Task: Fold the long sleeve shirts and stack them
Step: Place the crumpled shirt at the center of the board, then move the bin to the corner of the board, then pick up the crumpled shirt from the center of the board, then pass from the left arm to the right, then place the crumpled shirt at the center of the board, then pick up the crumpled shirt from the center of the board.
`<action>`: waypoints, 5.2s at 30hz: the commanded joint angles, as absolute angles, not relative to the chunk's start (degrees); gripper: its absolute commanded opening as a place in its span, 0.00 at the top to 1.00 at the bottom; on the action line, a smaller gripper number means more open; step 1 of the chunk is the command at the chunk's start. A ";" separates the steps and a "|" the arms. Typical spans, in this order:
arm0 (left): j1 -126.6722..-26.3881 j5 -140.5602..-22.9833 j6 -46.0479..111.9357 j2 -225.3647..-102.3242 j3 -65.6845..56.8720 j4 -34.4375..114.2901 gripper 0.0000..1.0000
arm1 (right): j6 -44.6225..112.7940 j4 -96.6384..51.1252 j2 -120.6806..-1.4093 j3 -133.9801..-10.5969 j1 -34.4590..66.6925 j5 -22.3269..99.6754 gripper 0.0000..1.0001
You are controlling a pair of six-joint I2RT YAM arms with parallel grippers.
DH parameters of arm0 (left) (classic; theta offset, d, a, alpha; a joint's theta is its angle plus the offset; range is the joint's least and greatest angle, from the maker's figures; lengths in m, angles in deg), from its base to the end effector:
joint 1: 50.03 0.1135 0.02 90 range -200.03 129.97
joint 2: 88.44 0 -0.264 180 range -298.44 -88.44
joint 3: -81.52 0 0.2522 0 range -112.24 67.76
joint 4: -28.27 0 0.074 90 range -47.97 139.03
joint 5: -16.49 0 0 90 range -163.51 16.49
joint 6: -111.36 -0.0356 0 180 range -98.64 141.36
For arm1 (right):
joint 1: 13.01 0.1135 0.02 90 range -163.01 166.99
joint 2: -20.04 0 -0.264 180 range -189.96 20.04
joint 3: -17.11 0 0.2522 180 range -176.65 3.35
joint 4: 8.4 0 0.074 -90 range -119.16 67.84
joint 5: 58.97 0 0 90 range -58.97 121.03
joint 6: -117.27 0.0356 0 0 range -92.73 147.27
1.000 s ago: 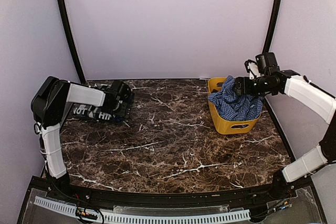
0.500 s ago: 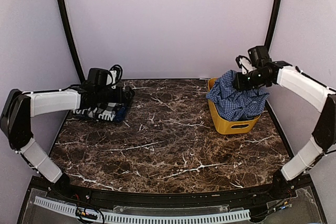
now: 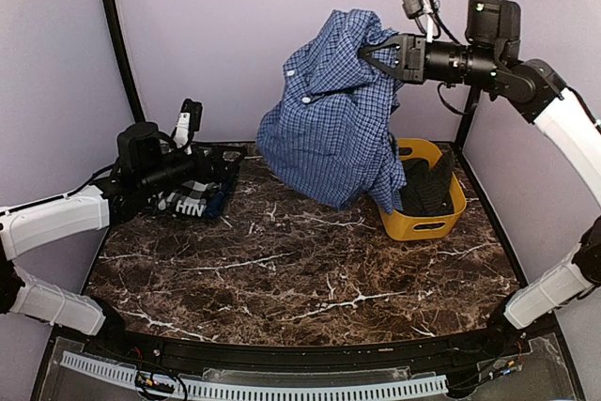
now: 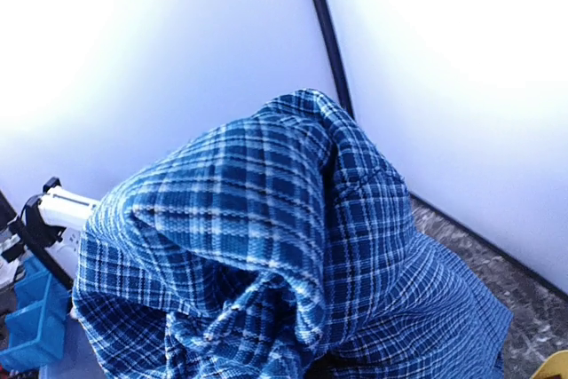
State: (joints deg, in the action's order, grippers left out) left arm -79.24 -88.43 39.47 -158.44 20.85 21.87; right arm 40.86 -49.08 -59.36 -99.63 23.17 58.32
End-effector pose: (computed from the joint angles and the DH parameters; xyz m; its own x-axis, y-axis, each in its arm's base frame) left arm 0.2459 -0.1480 0.3152 -0.2588 -0.1995 -0.9451 0.6476 0.6901 -0.3229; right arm 0.2143 0.1769 0.5198 -0.2558 0.0716 -0.9641 -0.8580 0.4427 0.2605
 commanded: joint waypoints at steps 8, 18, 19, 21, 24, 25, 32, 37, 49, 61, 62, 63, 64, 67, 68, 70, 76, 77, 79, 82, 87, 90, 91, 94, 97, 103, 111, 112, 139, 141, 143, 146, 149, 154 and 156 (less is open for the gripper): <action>-80.82 -84.00 36.04 -149.69 28.64 22.86 0.01 | 38.62 -56.26 -69.72 -90.23 24.13 41.73 0.28; -87.72 -84.34 31.64 -166.36 18.71 32.26 0.01 | 40.24 -64.38 -63.83 -79.49 5.46 6.67 0.01; -88.26 -83.84 31.43 -168.92 17.47 33.46 0.01 | 39.91 -64.43 -64.23 -77.94 2.72 7.84 0.01; -89.65 -83.25 31.04 -171.73 16.61 33.99 0.01 | 40.04 -63.91 -65.03 -74.91 -1.09 7.78 0.03; -91.26 -83.25 31.02 -174.67 16.28 33.82 0.01 | 40.05 -61.79 -66.65 -70.48 -4.53 13.10 0.06; -91.52 -83.31 30.98 -175.23 16.07 33.87 0.01 | 40.22 -61.46 -67.51 -69.54 -5.19 13.87 0.07; -93.00 -81.70 30.66 -178.02 15.19 34.50 0.01 | 39.98 -57.61 -72.33 -65.76 -9.73 18.21 0.35; -93.18 -82.26 31.25 -178.42 14.98 33.58 0.01 | 39.71 -54.92 -74.04 -66.36 -16.22 22.19 0.60; -93.43 -80.46 29.98 -181.06 14.08 33.30 0.01 | 39.29 -51.61 -79.83 -74.02 -26.37 24.34 1.00; -93.40 -82.09 25.72 -187.37 6.94 37.32 0.01 | 35.76 -52.35 -79.47 -81.11 -25.54 19.67 0.18; -93.44 -82.76 25.61 -187.48 6.59 36.99 0.01 | 35.77 -51.57 -76.15 -79.69 -23.50 18.88 0.12; -93.44 -83.76 25.48 -187.71 5.69 36.73 0.01 | 35.66 -51.07 -73.48 -78.46 -21.14 18.19 0.10; -93.38 -83.88 25.57 -190.22 3.05 37.90 0.04 | 35.92 -50.87 -68.13 -76.31 -15.28 18.23 0.08; -93.41 -86.63 26.05 -193.79 -1.94 40.69 0.18 | 35.98 -49.26 -61.55 -71.94 -6.59 23.71 0.08; -93.44 -87.37 26.25 -195.42 -2.55 40.70 0.29 | 35.82 -48.32 -59.54 -70.13 -4.30 26.91 0.08; -93.45 -88.21 27.06 -197.52 -4.34 40.69 0.53 | 35.44 -46.56 -56.40 -66.00 0.30 33.75 0.08; -93.36 -87.64 30.63 -194.34 -4.35 36.87 1.00 | 35.09 -40.50 -53.56 -55.89 11.87 46.47 0.08; -93.36 -87.65 31.23 -192.94 -3.45 34.15 1.00 | 35.14 -39.86 -54.41 -55.43 14.04 47.29 0.08; -93.40 -87.21 33.30 -188.01 -0.70 30.57 1.00 | 35.38 -38.33 -57.05 -55.22 18.87 46.75 0.08; -93.34 -85.72 37.30 -179.59 3.00 26.84 1.00 | 36.19 -34.94 -61.49 -56.34 24.23 47.43 0.08; -93.40 -86.98 41.86 -170.65 5.93 24.46 1.00 | 37.52 -28.17 -68.70 -60.02 28.91 51.37 0.05; -93.34 -87.42 42.79 -168.34 6.77 24.98 1.00 | 35.76 -29.35 -73.47 -64.24 29.36 51.15 0.06; -93.40 -87.32 42.84 -167.30 7.25 25.07 1.00 | 35.14 -29.25 -74.35 -65.01 29.43 52.06 0.08; -93.41 -85.76 42.47 -165.93 7.85 25.90 1.00 | 34.67 -26.15 -75.19 -65.08 29.42 59.05 0.19; -93.34 -83.86 41.97 -165.53 8.18 26.58 1.00 | 35.06 -23.32 -75.00 -64.67 29.52 65.97 0.29; -93.35 -80.59 41.58 -166.24 7.39 27.05 1.00 | 34.67 -24.67 -71.10 -63.98 28.90 65.04 0.75; -93.50 -89.72 41.06 -172.42 -0.90 27.76 1.00 | 37.36 -42.78 -61.28 -68.64 12.56 53.28 1.00; -93.81 -92.83 41.10 -173.99 -2.69 27.51 1.00 | 37.38 -44.70 -59.73 -69.47 10.12 51.19 1.00; -88.86 -82.32 40.82 -189.63 7.57 41.62 0.25 | 44.27 -53.31 -58.46 -52.99 28.36 28.83 0.08; -88.67 -83.98 41.97 -192.10 6.72 41.45 0.32 | 45.40 -54.07 -59.46 -51.60 31.09 28.11 0.07; -88.60 -85.61 42.92 -194.19 6.20 40.43 0.43 | 46.81 -55.33 -60.59 -50.75 33.79 26.14 0.06; -88.41 -88.13 44.23 -194.69 6.46 38.06 0.64 | 48.37 -57.42 -61.55 -50.15 37.69 22.84 0.08; -88.12 -88.99 46.27 -192.47 8.47 32.91 0.85 | 48.88 -56.80 -63.00 -49.26 39.00 22.37 0.19; -85.81 -90.44 49.86 -184.81 11.99 30.07 1.00 | 47.93 -57.99 -69.50 -50.37 38.79 14.70 0.50; -84.30 -91.02 51.42 -180.25 13.87 29.45 1.00 | 47.40 -57.98 -71.28 -50.83 38.57 14.34 0.59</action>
State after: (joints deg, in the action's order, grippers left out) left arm -86.89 -88.95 47.45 -189.54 10.95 33.45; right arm 47.72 -57.14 -68.28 -50.15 38.85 19.42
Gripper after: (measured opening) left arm 0.013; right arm 0.476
